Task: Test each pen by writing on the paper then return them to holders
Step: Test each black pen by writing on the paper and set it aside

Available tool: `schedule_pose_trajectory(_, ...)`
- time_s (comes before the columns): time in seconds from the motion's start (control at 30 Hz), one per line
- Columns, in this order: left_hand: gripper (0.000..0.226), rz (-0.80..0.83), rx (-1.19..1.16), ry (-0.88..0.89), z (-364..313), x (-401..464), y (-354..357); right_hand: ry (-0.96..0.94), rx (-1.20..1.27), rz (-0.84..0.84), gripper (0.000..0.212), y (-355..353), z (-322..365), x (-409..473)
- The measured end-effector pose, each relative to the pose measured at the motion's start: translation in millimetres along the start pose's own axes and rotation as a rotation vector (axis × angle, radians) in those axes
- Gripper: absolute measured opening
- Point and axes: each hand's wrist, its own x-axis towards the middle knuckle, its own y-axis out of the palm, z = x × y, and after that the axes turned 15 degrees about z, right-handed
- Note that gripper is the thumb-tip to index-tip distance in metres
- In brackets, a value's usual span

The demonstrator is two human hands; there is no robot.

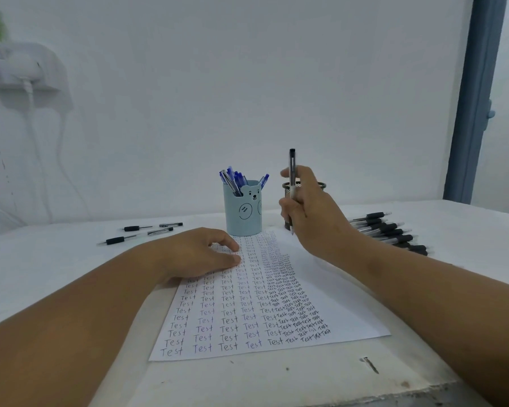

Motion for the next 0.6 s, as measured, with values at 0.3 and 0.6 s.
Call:
schedule_pose_trajectory(0.3,0.033,0.016,0.013,-0.004,-1.2,-2.2,-0.1,-0.035,-0.054,0.009,0.014,0.4,0.7,-1.2)
schedule_pose_trajectory(0.6,0.034,0.015,0.044,-0.019,-3.9,-3.2,-0.5,0.003,-0.072,0.029,0.01,2.3,-0.7,-2.0)
